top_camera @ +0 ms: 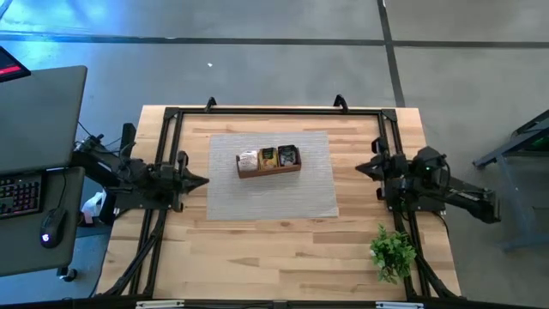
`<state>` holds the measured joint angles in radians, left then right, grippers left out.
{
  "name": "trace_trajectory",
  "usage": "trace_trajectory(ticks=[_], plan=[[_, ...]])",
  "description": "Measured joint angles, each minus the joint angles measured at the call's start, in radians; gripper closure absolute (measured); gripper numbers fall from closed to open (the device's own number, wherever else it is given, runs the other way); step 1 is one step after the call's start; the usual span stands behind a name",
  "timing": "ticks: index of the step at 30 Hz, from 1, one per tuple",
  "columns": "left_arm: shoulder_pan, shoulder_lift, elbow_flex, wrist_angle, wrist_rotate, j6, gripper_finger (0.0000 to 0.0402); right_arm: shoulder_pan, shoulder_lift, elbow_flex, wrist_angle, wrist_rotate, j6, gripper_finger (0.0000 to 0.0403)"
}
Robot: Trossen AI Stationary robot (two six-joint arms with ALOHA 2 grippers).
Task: Pick & Place Tea
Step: Return to Home Position
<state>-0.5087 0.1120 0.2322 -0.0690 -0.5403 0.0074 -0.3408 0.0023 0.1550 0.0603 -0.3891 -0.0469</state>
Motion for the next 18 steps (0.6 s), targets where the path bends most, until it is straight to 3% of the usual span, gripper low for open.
trace_trajectory(ticks=[9, 13, 18], plan=[[-0.002, -0.08, -0.132, 0.001, 0.082, 0.026, 0.0401, 0.0, 0.011, -0.056, 0.058, -0.017, -0.021, 0.0394], [-0.002, -0.105, -0.196, 0.096, 0.149, 0.052, 0.0401, 0.0, 0.011, -0.057, 0.007, -0.023, -0.034, 0.0396], [-0.002, -0.095, -0.21, 0.123, 0.123, 0.009, 0.0401, 0.0, 0.011, -0.057, 0.004, -0.001, -0.018, 0.0401]])
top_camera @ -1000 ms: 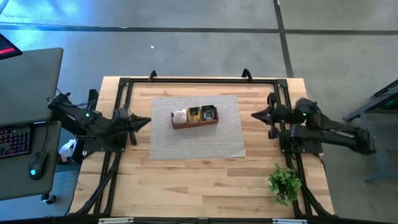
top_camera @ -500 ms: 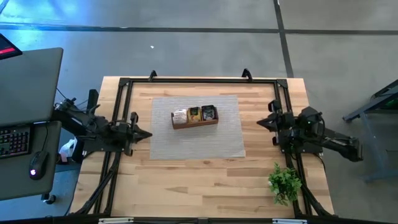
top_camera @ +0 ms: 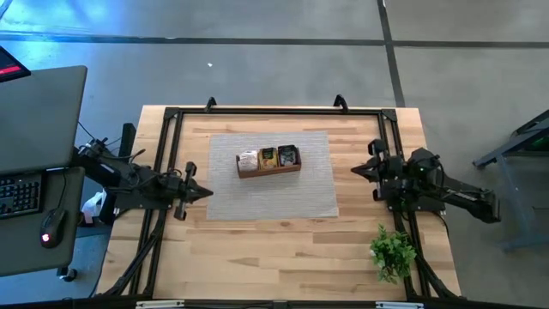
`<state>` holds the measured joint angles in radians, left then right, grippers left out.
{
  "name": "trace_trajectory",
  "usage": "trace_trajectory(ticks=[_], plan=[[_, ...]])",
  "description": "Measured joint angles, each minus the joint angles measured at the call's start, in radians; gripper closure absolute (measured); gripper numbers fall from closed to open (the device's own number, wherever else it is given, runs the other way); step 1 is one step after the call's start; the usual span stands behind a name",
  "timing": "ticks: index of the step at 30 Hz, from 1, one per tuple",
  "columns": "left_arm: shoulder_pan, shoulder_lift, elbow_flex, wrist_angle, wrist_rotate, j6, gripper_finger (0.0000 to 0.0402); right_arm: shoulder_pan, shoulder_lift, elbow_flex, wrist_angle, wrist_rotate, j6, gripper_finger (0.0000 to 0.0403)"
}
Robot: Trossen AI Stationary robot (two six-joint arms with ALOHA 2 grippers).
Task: Pick & Place Tea
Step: Return to Home Position
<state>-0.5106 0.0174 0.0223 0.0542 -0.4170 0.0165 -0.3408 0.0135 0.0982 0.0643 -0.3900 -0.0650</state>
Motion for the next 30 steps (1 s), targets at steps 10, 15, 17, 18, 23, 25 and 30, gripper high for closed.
trace_trajectory(ticks=[10, 15, 17, 18, 23, 25, 30], plan=[[0.0, 0.0, -0.002, -0.001, 0.022, -0.021, 0.0401, 0.0, 0.0, 0.0, 0.0, 0.043, 0.058, 0.0385], [0.0, 0.0, -0.003, -0.001, 0.022, -0.021, 0.0401, 0.0, 0.0, 0.0, 0.0, 0.043, 0.058, 0.0386], [0.0, 0.0, -0.003, -0.001, 0.022, -0.022, 0.0401, 0.0, 0.0, 0.0, 0.0, 0.043, 0.058, 0.0386], [0.0, 0.0, -0.003, -0.001, 0.021, -0.022, 0.0401, 0.0, 0.0, 0.0, 0.0, 0.043, 0.058, 0.0386], [0.0, 0.0, -0.003, -0.001, 0.021, -0.022, 0.0401, 0.0, 0.0, 0.0, 0.0, 0.043, 0.058, 0.0382], [0.0, 0.0, -0.004, -0.001, 0.021, -0.022, 0.0401, 0.0, 0.0, 0.0, 0.0, 0.043, 0.058, 0.0383], [0.0, 0.0, -0.004, -0.002, 0.02, -0.022, 0.0401, 0.0, 0.0, 0.001, 0.0, 0.043, 0.058, 0.0386]])
